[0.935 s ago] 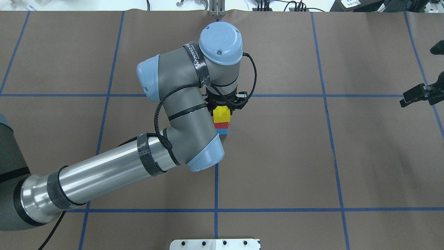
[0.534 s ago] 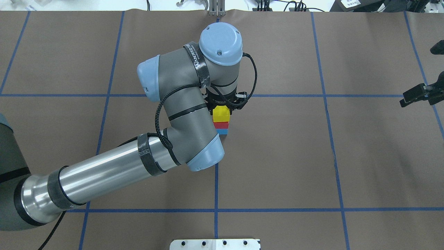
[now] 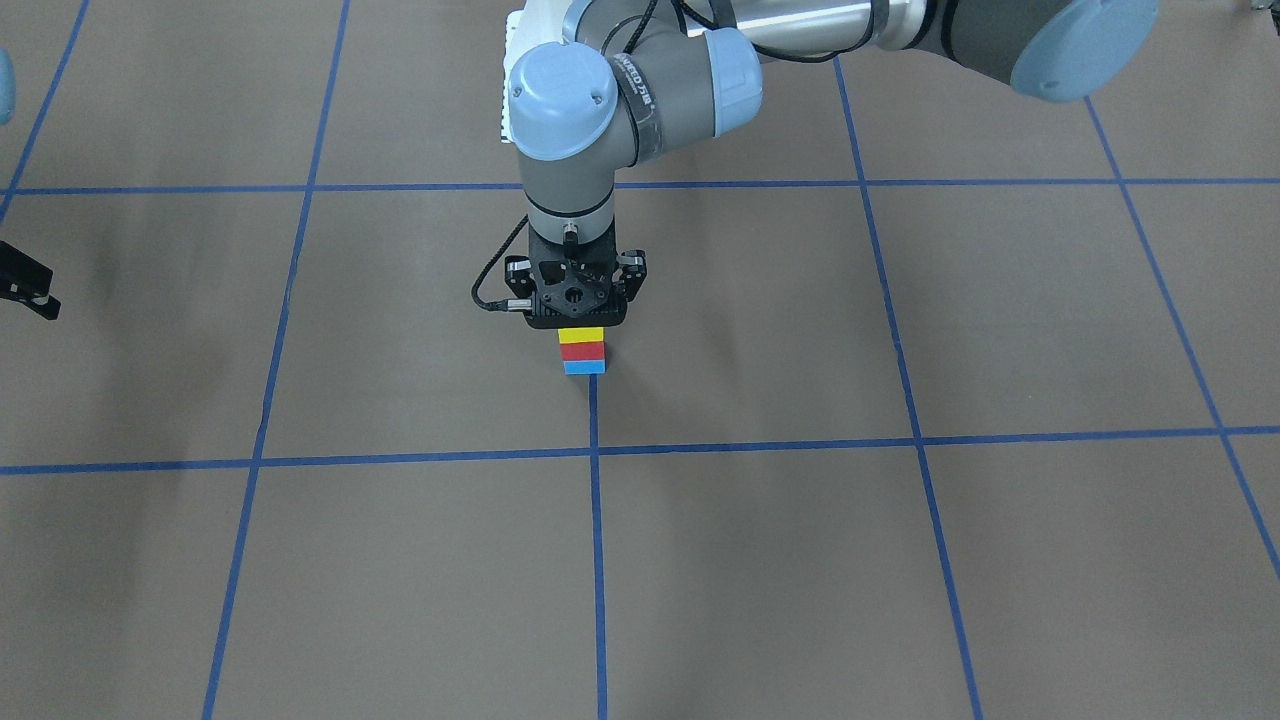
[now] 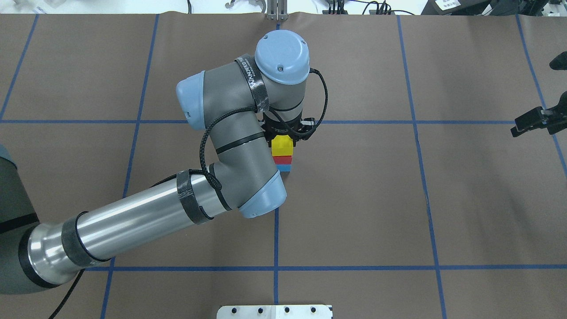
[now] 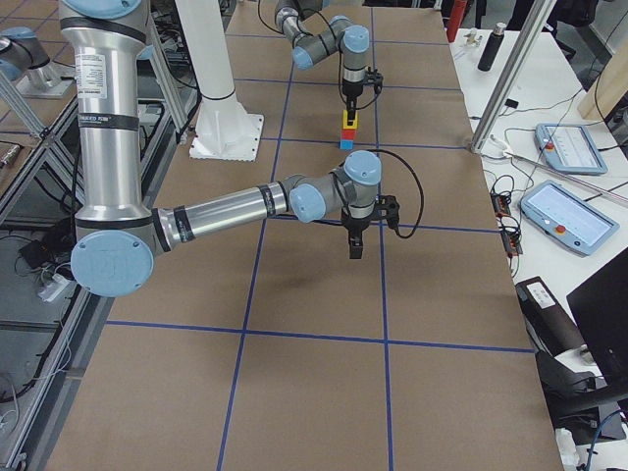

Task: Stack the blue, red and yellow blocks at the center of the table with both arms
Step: 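Open the left gripper to release the yellow cube on the stack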

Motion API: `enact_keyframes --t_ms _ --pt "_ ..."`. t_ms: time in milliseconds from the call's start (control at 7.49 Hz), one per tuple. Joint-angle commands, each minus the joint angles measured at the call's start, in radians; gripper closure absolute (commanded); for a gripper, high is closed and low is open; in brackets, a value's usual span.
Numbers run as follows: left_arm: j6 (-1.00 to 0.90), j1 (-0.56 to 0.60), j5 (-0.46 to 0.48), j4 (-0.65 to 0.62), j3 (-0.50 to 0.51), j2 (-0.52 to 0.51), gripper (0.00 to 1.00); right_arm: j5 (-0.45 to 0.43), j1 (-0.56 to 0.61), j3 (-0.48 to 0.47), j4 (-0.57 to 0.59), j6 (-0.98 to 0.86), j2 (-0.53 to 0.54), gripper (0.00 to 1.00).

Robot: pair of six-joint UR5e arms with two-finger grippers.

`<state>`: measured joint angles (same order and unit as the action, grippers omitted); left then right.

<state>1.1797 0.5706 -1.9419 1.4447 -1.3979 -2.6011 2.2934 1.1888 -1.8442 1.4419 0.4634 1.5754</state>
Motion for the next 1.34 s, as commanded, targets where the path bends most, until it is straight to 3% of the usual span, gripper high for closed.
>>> enact_keyframes --t_ms 0,802,935,1069,1202 --pt "0.001 -0.002 0.000 0.002 0.000 -0.001 1.00 0.000 0.000 0.000 0.000 0.000 0.000 0.00" --pt "0.001 -0.003 0.000 0.003 0.003 -0.001 1.00 0.000 -0.001 0.000 0.000 -0.002 -0.002 0.00" --pt "0.001 -0.003 0.000 0.003 0.003 -0.001 0.84 -0.002 -0.002 0.000 0.000 0.000 -0.003 0.00" --pt "0.001 -0.003 0.001 0.003 0.003 -0.001 0.56 -0.002 -0.002 0.000 0.000 0.001 -0.006 0.00" --pt "0.000 -0.003 0.000 0.003 0.003 -0.001 0.34 -0.002 -0.002 0.000 0.000 0.001 -0.006 0.00"
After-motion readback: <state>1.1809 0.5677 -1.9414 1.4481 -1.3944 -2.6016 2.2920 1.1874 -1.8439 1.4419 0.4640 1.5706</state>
